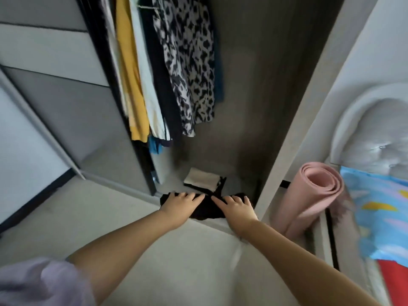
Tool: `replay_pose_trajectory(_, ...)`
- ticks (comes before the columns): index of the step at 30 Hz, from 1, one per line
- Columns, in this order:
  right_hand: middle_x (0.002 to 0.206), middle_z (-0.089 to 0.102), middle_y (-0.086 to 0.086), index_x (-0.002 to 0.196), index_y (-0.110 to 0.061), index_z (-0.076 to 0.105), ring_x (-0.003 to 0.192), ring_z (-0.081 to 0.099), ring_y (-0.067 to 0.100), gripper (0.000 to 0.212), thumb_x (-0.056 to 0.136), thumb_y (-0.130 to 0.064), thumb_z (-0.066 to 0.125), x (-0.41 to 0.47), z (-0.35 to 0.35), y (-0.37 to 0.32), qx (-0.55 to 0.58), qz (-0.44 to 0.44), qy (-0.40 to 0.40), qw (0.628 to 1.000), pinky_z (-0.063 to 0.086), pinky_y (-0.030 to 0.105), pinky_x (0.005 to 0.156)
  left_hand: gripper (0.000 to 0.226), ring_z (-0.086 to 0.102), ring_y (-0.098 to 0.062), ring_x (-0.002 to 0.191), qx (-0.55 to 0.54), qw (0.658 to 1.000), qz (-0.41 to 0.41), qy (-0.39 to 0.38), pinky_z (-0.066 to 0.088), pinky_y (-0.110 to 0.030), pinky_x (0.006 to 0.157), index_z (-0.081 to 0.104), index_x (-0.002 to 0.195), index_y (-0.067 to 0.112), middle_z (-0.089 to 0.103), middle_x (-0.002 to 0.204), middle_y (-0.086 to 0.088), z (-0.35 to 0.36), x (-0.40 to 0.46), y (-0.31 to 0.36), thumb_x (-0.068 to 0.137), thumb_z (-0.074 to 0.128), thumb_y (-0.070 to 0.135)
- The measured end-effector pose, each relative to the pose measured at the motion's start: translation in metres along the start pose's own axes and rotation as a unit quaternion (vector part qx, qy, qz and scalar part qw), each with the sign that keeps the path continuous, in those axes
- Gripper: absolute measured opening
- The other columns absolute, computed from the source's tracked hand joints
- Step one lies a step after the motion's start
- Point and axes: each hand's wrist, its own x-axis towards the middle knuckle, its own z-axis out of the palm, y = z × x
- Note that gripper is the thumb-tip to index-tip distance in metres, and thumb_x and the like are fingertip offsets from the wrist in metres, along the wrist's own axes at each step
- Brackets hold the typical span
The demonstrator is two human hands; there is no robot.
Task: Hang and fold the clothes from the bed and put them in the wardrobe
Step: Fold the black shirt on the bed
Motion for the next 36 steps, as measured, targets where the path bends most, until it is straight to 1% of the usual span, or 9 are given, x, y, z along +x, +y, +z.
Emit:
replay_pose_trajectory(4,0.151,0.029,0.007,0.153,-0.033,0.003,0.14,0.025,0.031,0.08,0.092,-0.008,0.049,0.041,-0.002,-0.028,-0.002,-0.02,-0.032,0.999,0.014,0.053,0.116,0.076,0.041,-0.029,0.128,-0.015,0.999,-0.025,-0.024,0.037,-0.048,0.101,0.011,0.151,0.023,0.038,0.143,-0.006,0.019,0.004,-0.04,0.088,0.049,0.003)
replay_pose_trajectory(10,0.151,0.029,0.007,0.153,-0.033,0.004,0.137,0.029,0.032,0.073,0.095,-0.012,0.044,0.104,0.008,-0.021,0.01,-0.042,-0.079,0.996,0.016,0.051,0.115,0.073,0.043,-0.03,0.126,-0.049,0.996,-0.031,-0.074,0.04,-0.048,0.097,0.017,0.149,0.023,0.042,0.139,-0.006,0.049,0.053,-0.07,0.087,0.053,0.006)
replay_pose_trajectory(16,0.151,0.029,0.006,0.153,-0.033,0.003,0.137,0.03,0.03,0.082,0.091,-0.004,0.047,0.203,0.025,0.022,0.036,-0.028,-0.099,0.994,0.018,0.049,0.115,0.073,0.046,-0.032,0.123,-0.057,0.993,0.001,-0.102,0.042,-0.05,0.096,0.016,0.148,0.022,0.043,0.137,-0.008,0.071,0.166,-0.106,0.087,0.054,0.007)
replay_pose_trajectory(19,0.152,0.027,0.006,0.154,-0.031,0.003,0.137,0.03,0.03,0.081,0.091,-0.006,0.048,0.256,0.03,0.052,0.043,-0.018,-0.12,0.992,0.019,0.049,0.115,0.074,0.043,-0.032,0.127,-0.074,0.988,0.009,-0.133,0.039,-0.049,0.101,0.013,0.15,0.022,0.039,0.143,-0.007,0.078,0.231,-0.118,0.088,0.052,0.011)
replay_pose_trajectory(22,0.154,0.025,0.007,0.154,-0.031,0.001,0.138,0.028,0.031,0.082,0.091,-0.007,0.049,0.3,0.037,0.076,0.048,-0.008,-0.162,0.986,0.019,0.049,0.115,0.074,0.041,-0.032,0.128,-0.09,0.984,0.021,-0.155,0.038,-0.05,0.101,0.015,0.15,0.022,0.037,0.144,-0.007,0.086,0.288,-0.127,0.088,0.055,0.015)
replay_pose_trajectory(26,0.155,0.023,0.006,0.154,-0.032,0.001,0.141,0.023,0.03,0.082,0.092,-0.007,0.048,0.357,0.048,0.101,0.054,-0.012,-0.185,0.981,0.018,0.051,0.115,0.075,0.033,-0.032,0.135,-0.117,0.976,0.032,-0.179,0.031,-0.052,0.106,0.012,0.152,0.023,0.03,0.151,-0.007,0.105,0.348,-0.14,0.09,0.054,0.024)
replay_pose_trajectory(29,0.154,0.024,0.005,0.153,-0.034,0.005,0.141,0.023,0.028,0.079,0.092,-0.01,0.048,0.396,0.071,0.108,0.076,0.001,-0.202,0.976,0.017,0.052,0.115,0.073,0.033,-0.032,0.136,-0.129,0.972,0.04,-0.191,0.031,-0.05,0.107,0.011,0.152,0.024,0.029,0.152,-0.007,0.136,0.385,-0.151,0.092,0.051,0.028)
replay_pose_trajectory(33,0.154,0.027,0.004,0.153,-0.035,0.008,0.141,0.025,0.027,0.077,0.092,-0.007,0.046,0.454,0.131,0.113,0.127,0.045,-0.204,0.97,0.022,0.053,0.111,0.07,0.041,-0.03,0.131,-0.108,0.975,0.072,-0.181,0.036,-0.048,0.104,0.014,0.151,0.024,0.035,0.149,-0.006,0.196,0.451,-0.168,0.092,0.051,0.026)
replay_pose_trajectory(36,0.151,0.03,0.005,0.153,-0.035,0.011,0.137,0.03,0.027,0.074,0.093,-0.006,0.043,0.502,0.187,0.117,0.154,0.074,-0.216,0.961,0.028,0.055,0.107,0.069,0.046,-0.031,0.126,-0.094,0.973,0.102,-0.184,0.041,-0.047,0.098,0.015,0.152,0.026,0.039,0.147,-0.006,0.249,0.503,-0.176,0.092,0.049,0.019)
